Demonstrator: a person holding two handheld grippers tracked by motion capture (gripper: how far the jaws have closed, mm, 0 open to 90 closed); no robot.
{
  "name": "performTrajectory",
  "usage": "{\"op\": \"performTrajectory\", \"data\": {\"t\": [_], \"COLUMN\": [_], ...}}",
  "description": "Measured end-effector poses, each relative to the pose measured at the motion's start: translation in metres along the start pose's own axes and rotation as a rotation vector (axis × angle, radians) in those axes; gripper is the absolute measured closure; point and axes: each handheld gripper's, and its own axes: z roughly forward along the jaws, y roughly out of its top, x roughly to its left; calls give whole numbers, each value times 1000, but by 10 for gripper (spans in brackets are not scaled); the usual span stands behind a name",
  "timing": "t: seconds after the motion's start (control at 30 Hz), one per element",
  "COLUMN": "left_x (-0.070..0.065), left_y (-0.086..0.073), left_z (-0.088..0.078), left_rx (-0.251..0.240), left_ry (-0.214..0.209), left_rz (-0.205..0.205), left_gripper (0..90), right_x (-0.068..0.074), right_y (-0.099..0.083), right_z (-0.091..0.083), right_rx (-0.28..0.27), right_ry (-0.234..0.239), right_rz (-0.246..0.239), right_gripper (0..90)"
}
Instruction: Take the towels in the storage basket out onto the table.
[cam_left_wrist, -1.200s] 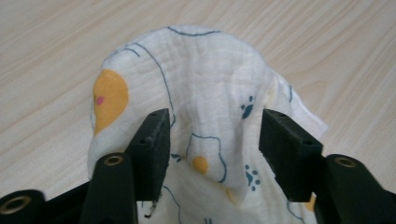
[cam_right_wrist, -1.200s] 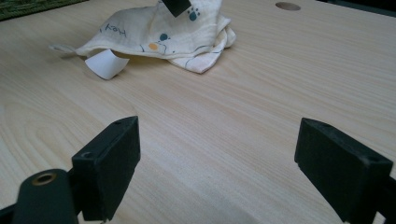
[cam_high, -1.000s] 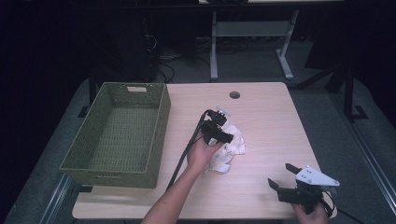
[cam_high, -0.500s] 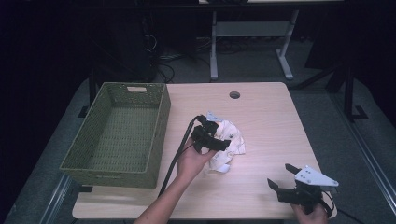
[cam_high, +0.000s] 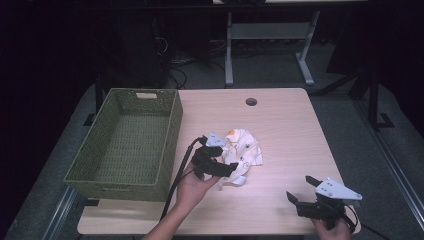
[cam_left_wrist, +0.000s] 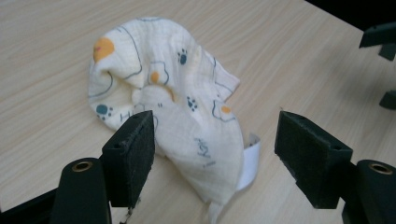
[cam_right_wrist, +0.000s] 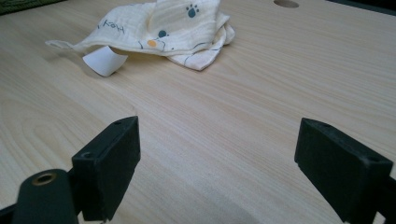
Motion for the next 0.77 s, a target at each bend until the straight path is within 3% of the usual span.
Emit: {"op": "performTrajectory", "data": {"t": [0.1, 0.47, 0.63, 0.77], "left_x": [0, -10, -13, -14], "left_y": [-10, -47, -67, -80], "left_z": [-5, -33, -48, -49], "left_rx": [4, 7, -19, -34], "left_ry": [-22, -19, -29, -26], "left_rz": [-13, 31, 32, 23], "left_gripper": [276, 278, 272, 271], "right_x": [0, 2, 3, 1], "right_y": [0, -1, -2, -2], "right_z": [0, 1, 1, 2], "right_rx": [1, 8, 9, 1], "right_ry": [-2, -4, -5, -9], "right_rz": [1, -1, -2, -5], "right_gripper": [139, 138, 138, 138]}}
